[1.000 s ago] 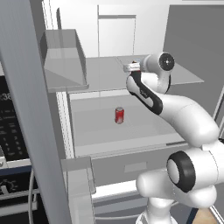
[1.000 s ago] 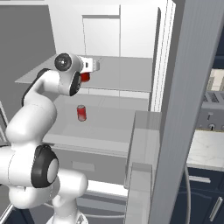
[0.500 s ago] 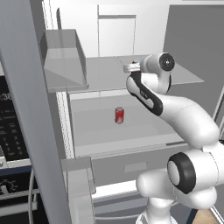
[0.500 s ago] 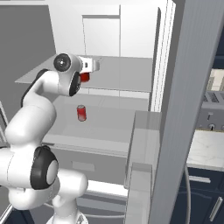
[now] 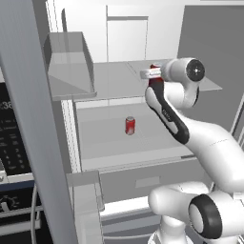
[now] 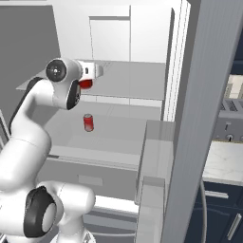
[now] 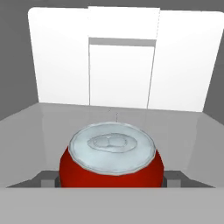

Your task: Open the fridge, grab two sodas, and place both sodas inside the bowl with ice on the dining counter.

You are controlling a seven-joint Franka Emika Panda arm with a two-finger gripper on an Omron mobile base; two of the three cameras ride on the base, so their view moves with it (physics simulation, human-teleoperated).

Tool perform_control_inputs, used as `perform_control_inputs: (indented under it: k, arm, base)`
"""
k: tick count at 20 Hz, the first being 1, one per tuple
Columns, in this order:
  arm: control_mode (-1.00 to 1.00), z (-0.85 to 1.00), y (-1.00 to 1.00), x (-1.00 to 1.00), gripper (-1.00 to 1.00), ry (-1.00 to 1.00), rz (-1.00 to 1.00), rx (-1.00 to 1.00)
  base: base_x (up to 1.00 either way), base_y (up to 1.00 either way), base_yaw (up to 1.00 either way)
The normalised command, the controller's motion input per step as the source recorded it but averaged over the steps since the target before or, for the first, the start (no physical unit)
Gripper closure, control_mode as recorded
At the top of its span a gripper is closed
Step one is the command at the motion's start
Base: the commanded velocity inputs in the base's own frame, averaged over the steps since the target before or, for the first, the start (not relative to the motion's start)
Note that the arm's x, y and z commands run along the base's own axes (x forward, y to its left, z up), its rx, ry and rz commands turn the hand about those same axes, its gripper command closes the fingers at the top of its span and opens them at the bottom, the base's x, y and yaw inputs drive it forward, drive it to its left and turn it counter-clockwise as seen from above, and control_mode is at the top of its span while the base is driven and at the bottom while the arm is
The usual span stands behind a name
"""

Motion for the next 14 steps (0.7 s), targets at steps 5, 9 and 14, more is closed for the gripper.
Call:
perform_control_inputs:
  k: [5, 9, 14]
  arm:
    - [-1.0, 0.4, -0.02, -0.63, 1.0, 0.09, -0.02, -0.02]
    - [-1.0, 0.01, -0.06, -0.92, 1.0, 0.07, -0.03, 0.0]
    - [-1.0, 0.0, -0.05, -0.9, 1.0, 0.03, -0.02, 0.0]
  base:
    - [0.0, 0.0, 0.0]
    - [0.0, 0.0, 0.0]
    - [0.0, 0.0, 0.0]
